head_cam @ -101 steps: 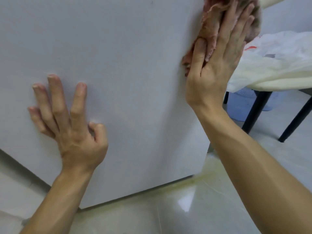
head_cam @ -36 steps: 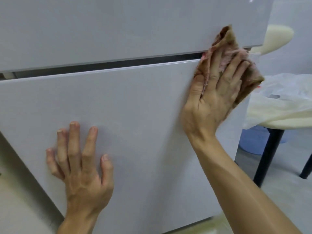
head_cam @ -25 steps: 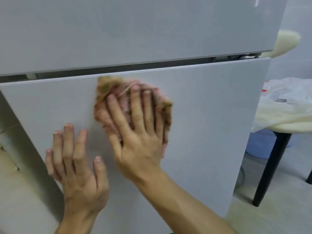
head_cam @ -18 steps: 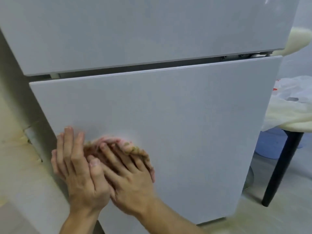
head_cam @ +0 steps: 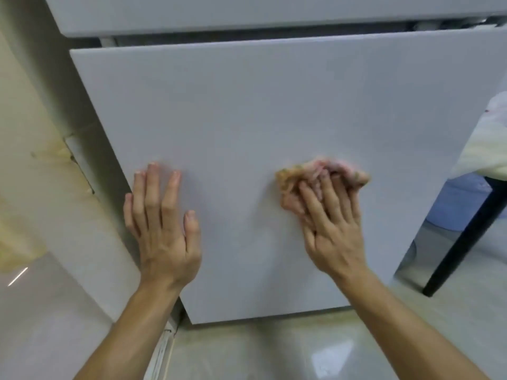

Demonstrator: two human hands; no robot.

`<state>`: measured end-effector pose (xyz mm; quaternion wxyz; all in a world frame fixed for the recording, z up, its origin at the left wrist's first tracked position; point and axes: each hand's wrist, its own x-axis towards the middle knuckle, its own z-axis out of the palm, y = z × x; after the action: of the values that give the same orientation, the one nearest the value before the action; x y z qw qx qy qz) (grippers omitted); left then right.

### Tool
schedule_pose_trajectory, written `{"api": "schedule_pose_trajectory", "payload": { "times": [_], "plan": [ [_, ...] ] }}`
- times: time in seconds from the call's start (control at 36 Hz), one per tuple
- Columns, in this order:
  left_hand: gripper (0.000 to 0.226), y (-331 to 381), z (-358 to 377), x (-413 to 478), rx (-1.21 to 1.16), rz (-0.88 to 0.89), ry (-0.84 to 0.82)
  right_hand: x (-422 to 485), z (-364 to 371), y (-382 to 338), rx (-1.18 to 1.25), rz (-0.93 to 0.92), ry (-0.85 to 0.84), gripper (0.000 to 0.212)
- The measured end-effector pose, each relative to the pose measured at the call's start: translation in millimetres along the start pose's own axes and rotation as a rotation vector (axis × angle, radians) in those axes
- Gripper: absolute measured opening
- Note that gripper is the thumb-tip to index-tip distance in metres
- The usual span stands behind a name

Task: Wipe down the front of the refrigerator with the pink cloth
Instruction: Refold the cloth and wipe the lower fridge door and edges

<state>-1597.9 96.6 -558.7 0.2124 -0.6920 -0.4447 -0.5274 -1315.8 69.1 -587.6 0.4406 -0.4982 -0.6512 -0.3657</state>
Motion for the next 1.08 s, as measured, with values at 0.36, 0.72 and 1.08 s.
{"api": "schedule_pose_trajectory", "payload": {
  "times": [0.36, 0.72, 1.08],
  "plan": [
    [0.06, -29, 8, -22, -0.046, -0.011, -0.02, 46, 8, -28, 0.26, 0.469, 0.23, 0.051],
    [0.062, -35, 3, -50, -0.112, -0.037, -0.09, -82, 96, -171, 0.212, -0.058, -0.173, 0.073],
    [0.067, -16, 20, -78, -0.036, -0.052, -0.167, -139, 19, -9, 0.0, 0.199, -0.14, 0.078]
  ]
}}
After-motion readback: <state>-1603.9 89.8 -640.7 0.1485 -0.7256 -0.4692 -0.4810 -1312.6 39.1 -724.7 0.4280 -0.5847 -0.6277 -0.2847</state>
